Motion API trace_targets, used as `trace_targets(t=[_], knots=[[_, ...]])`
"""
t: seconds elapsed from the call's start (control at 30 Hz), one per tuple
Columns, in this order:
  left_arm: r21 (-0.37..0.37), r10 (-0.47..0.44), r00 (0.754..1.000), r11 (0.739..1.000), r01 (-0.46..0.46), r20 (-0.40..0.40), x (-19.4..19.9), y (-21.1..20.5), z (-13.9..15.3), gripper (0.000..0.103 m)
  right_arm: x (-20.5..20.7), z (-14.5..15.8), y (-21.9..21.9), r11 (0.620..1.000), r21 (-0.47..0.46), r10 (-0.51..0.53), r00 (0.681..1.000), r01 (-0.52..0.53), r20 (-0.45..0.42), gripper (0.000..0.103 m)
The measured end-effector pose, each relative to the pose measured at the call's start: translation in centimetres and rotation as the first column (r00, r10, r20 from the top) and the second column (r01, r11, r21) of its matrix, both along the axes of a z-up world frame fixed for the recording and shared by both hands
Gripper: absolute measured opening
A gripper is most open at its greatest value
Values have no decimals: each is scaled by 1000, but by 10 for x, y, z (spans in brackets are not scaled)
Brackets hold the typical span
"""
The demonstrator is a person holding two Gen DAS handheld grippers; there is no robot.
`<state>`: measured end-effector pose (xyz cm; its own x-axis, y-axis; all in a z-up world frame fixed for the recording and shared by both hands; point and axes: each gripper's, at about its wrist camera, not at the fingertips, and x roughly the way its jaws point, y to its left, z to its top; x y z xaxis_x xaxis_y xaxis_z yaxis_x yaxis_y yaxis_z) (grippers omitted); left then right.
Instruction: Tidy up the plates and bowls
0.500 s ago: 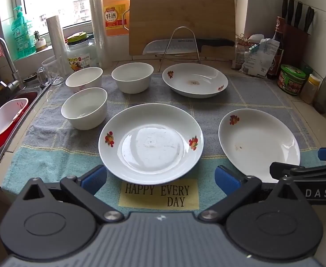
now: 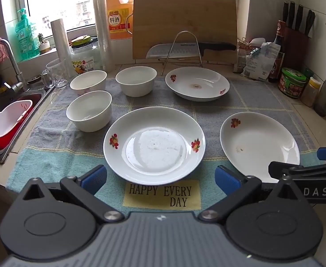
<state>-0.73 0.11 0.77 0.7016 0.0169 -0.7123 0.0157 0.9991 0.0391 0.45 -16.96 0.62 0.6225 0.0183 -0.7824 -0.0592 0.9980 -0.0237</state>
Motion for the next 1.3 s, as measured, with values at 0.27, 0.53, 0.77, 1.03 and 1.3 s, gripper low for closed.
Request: trace_targets(t=[0.27,0.53,0.77,1.03,1.3], knots=[[-3,1,1000,1000,-1,2,-1,0,2,102,-2,2,-1,1000,5,0,1000,0,9,103],[-12,4,1000,1000,-4,10,-4,2,3,102,-6,3,-2,1000,7,0,1000,0,17,103],[-12,7,1000,1000,-7,12,-6,1,3,102,-7,4,-2,1000,0,1,1000,-1,22,103],[-5,12,1000,1000,-12,14,-8,0,3,102,-8,5,-2,1000,0,4,1000,-4,23,103],[0,14,1000,1000,-14,10,-9,-1,4,102,-8,7,-3,1000,0,8,1000,-8,30,103]])
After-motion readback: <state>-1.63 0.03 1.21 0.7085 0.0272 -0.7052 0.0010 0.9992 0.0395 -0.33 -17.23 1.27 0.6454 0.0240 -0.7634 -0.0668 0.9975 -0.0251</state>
